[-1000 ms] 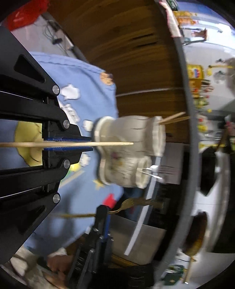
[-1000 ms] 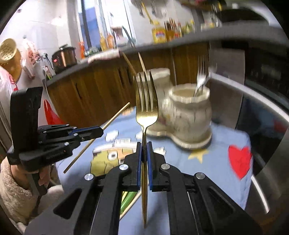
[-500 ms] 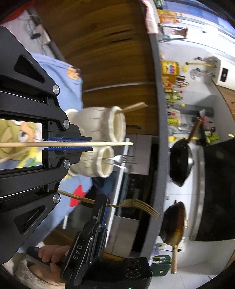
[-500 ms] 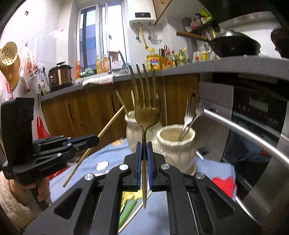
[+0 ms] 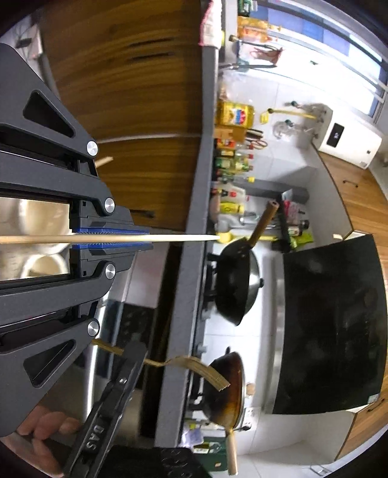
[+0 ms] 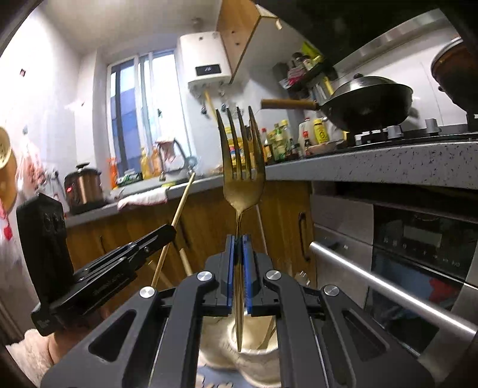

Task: Organize utensils
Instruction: 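Carry chopstick to tall cup while right tool carries gold fork to small cup, then drop chopstick in tall cup with left tool while right tool drops gold fork, then withdraw both open tools from the holder back over the cloth, then grasp another chopstick with left tool while right tool grasps the yellow spoon, then carry chopstick to tall cup while right tool carries yellow spoon to small cup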

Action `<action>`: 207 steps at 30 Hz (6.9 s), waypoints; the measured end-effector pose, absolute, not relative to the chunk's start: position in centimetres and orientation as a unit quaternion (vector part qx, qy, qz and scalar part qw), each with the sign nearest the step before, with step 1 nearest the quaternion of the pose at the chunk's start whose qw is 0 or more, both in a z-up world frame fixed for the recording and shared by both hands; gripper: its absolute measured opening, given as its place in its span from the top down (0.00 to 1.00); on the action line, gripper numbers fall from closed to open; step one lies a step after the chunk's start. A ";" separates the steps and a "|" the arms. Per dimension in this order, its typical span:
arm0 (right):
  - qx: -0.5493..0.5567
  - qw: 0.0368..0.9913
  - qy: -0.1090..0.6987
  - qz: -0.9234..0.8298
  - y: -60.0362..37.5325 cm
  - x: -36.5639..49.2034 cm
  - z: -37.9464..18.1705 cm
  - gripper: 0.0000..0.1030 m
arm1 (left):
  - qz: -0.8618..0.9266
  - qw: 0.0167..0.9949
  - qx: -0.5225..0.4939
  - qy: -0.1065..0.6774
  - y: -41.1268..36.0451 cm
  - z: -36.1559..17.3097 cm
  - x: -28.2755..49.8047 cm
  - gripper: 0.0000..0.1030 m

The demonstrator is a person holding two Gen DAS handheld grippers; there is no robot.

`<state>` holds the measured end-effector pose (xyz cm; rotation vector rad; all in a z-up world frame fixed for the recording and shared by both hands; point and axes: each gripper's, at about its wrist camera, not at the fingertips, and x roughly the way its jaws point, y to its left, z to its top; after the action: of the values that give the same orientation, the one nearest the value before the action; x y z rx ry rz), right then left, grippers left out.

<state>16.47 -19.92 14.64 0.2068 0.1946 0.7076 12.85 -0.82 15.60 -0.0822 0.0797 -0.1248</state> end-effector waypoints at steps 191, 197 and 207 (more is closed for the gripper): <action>-0.017 0.834 0.363 0.415 -15.5 7.2 2.2 0.91 | -0.050 0.883 0.060 0.464 0.0 -1.3 5.3 0.94; 0.043 0.859 0.307 0.407 -18.5 8.6 4.2 0.91 | -0.069 0.926 0.034 0.369 -0.1 1.7 2.7 0.94; 0.091 0.883 0.231 0.398 -19.8 12.1 7.7 0.91 | -0.104 0.961 0.038 0.252 -2.3 8.2 3.5 0.94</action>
<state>12.07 -19.85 7.65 0.1895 0.4798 0.8284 3.45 -2.32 8.17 0.0775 0.5114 -0.2105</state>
